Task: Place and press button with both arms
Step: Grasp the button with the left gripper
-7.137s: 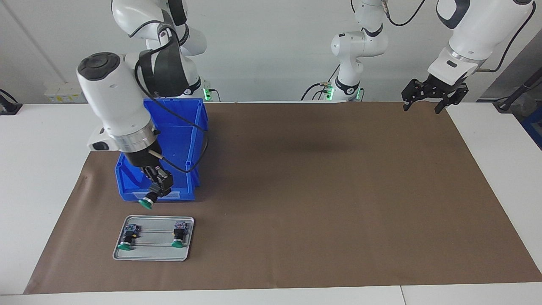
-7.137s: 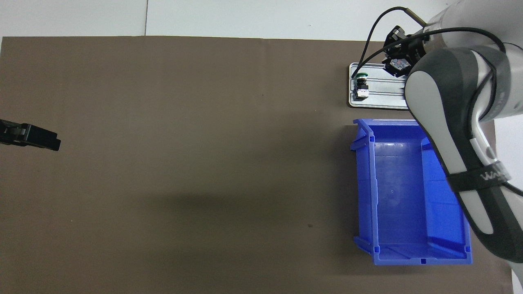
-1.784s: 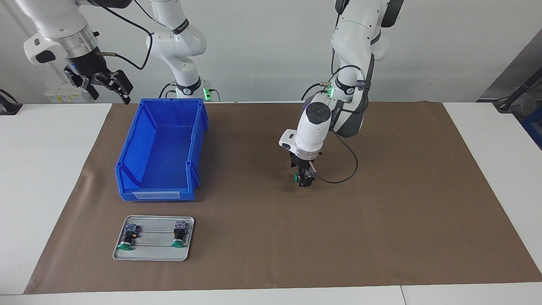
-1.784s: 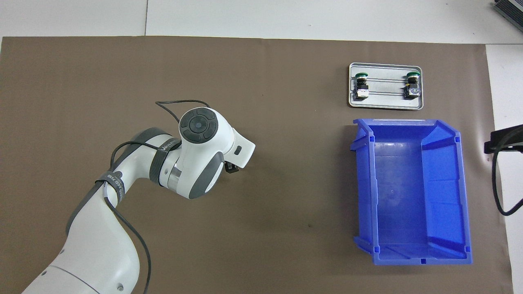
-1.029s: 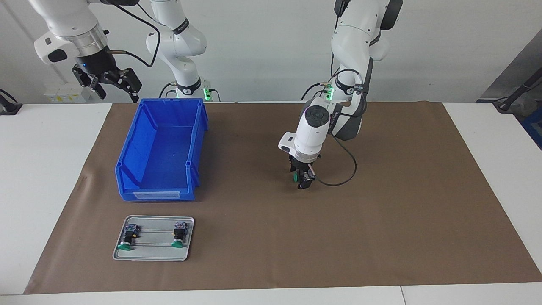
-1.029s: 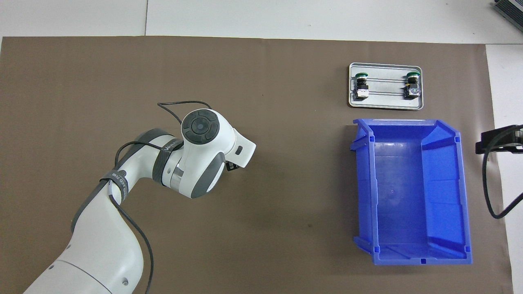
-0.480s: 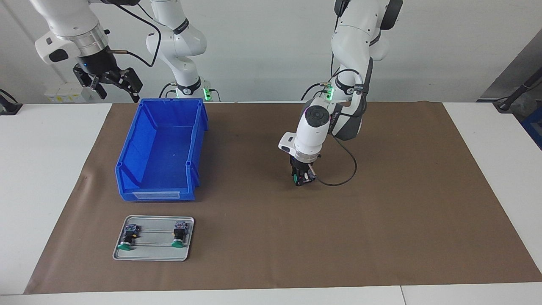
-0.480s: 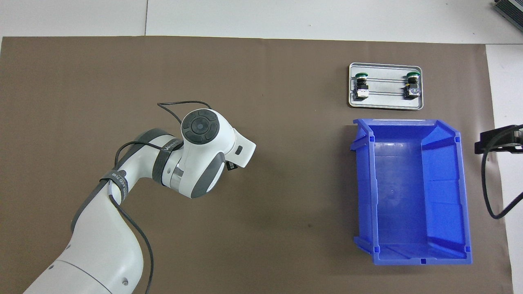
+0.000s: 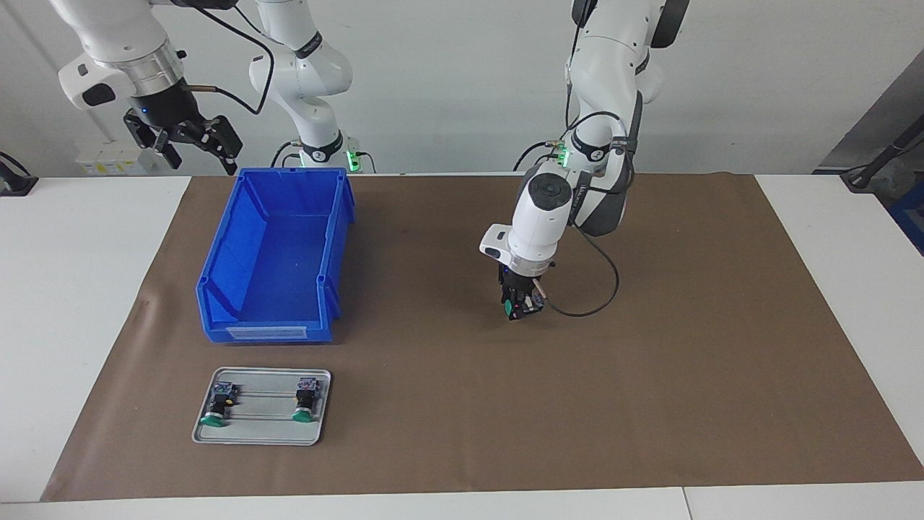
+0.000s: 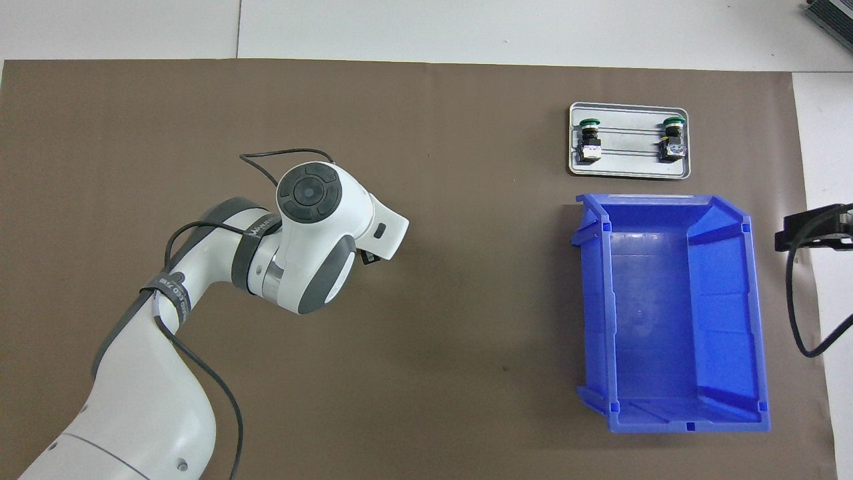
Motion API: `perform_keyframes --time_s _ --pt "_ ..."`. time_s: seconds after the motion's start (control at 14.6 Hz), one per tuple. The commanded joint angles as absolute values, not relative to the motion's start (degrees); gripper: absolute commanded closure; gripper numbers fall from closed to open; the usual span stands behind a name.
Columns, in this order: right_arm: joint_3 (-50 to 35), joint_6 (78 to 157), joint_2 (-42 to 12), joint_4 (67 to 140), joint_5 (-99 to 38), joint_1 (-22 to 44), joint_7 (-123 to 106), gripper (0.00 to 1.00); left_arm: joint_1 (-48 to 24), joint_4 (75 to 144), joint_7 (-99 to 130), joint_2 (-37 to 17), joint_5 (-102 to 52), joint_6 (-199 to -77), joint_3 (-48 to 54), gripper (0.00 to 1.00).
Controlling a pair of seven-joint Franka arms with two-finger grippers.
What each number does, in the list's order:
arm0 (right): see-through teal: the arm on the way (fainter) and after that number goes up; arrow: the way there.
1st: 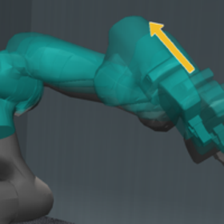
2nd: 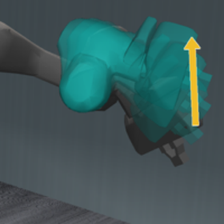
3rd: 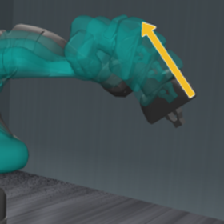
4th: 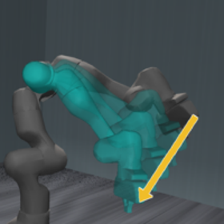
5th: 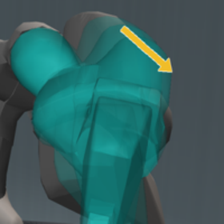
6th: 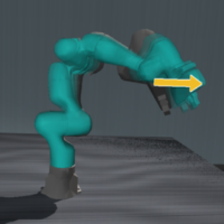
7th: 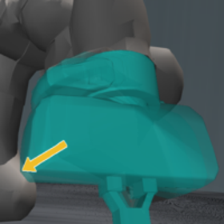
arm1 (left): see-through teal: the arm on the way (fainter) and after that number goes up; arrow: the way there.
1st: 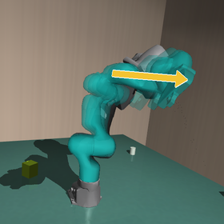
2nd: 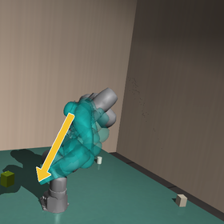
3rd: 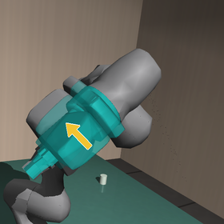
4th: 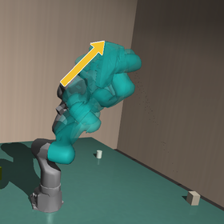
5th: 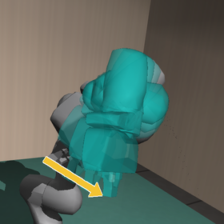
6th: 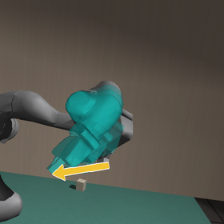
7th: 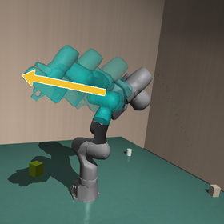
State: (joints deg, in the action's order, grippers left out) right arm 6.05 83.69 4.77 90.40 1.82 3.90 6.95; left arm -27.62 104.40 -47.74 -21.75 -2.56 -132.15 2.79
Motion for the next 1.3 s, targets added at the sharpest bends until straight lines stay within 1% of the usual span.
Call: perform_keyframes --time_s 0.0,0.21,0.41,0.48,0.55,0.69,0.75,0.96,1.24 --pt "6.4 83.0 5.3 90.5 0.7 3.9 6.2 0.0 -23.2 105.5 -52.5 -17.2 -3.2 -128.0 3.3 1.0" --pt "6.4 83.0 5.4 90.7 0.7 3.9 6.2 0.0 -19.2 106.5 -59.3 -14.9 -12.7 -127.4 3.3 1.0" --pt "6.4 82.7 5.5 91.0 0.7 3.9 6.1 0.0 -13.5 107.2 -67.7 -13.1 -21.5 -121.0 3.3 1.0" --pt "6.4 82.6 5.5 91.0 0.7 3.9 6.1 0.0 -11.9 108.2 -70.4 -12.2 -24.4 -120.5 3.3 1.0" --pt "6.4 82.7 5.5 91.0 0.7 3.9 6.0 0.0 -10.8 110.1 -73.0 -10.8 -27.5 -121.2 3.1 1.0" --pt "6.2 82.7 5.5 91.0 0.6 4.0 6.1 0.0 -5.3 114.6 -83.7 -8.6 -40.9 -120.7 3.1 1.0" --pt "6.2 82.7 5.6 91.0 0.6 4.3 6.2 0.0 -4.5 117.5 -88.5 -7.3 -44.5 -121.0 3.0 1.0" --pt "6.0 83.2 5.7 91.1 1.2 4.3 6.1 0.0 -3.3 123.2 -95.1 -4.9 -54.3 -123.5 2.9 1.0" --pt "6.0 85.3 5.8 91.8 1.6 4.4 6.0 0.0 -3.3 133.6 -112.1 -0.9 -75.2 -128.9 2.9 1.0"
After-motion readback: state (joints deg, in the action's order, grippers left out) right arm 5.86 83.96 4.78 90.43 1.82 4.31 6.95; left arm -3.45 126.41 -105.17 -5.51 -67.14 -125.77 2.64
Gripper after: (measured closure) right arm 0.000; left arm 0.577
